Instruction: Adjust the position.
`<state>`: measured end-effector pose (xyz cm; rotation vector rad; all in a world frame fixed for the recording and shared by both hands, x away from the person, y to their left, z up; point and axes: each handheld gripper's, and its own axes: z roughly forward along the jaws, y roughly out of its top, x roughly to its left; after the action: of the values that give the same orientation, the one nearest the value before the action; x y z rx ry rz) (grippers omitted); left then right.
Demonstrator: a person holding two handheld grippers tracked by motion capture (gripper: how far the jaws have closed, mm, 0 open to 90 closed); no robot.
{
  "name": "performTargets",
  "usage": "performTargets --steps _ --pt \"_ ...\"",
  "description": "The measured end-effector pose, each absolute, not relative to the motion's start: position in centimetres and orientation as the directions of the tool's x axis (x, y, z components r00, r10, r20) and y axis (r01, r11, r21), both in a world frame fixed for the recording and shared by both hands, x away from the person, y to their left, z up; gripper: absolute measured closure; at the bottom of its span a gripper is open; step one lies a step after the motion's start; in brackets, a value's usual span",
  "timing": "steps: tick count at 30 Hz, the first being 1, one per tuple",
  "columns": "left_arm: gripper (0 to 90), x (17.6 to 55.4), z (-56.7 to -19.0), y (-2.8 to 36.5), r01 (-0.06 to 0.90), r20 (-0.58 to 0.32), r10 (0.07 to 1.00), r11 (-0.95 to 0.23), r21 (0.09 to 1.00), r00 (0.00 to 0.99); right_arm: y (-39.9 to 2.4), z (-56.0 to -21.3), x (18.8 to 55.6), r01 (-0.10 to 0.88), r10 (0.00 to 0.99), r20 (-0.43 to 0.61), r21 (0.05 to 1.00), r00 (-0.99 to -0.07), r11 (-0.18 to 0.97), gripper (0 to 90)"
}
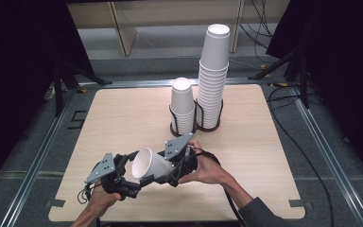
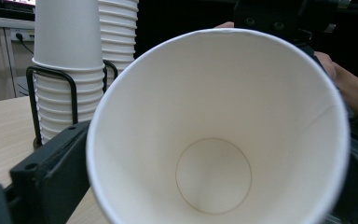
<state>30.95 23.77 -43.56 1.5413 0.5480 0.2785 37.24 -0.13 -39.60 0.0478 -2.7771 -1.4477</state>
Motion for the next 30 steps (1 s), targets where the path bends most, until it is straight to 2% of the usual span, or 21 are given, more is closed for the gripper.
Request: performTargets --steps 12,20,24,26,30 --pt "5.1 31.1 -43.4 24.1 0.168 -0.164 0.486 0.034 0.985 0.858 0.6 -40.5 37.2 -0.008 -0.045 0.02 0.831 -0.999 0.556 20.1" --pt "7.2 31.2 -43.1 24.1 0.154 -0.119 0.509 -0.026 0.988 0.852 0.3 -41.1 37.5 0.05 -0.013 0.068 0.831 -0.998 0.555 15.5" --pt "7.2 31.3 -42.9 24.7 0.152 -0.095 0.55 -0.059 0.987 0.83 -1.0 -41.0 37.9 0.105 0.045 0.096 0.831 -0.994 0.547 15.7" --pt "7.1 31.5 -42.8 24.9 0.154 -0.08 0.588 -0.078 0.985 0.805 -2.2 -40.9 38.2 0.117 0.096 0.077 0.826 -0.992 0.551 16.1" --pt "7.0 32.2 -42.6 25.5 0.138 -0.015 0.657 -0.137 0.981 0.754 -3.4 -41.1 38.3 0.125 0.138 0.058 0.826 -0.989 0.549 17.5"
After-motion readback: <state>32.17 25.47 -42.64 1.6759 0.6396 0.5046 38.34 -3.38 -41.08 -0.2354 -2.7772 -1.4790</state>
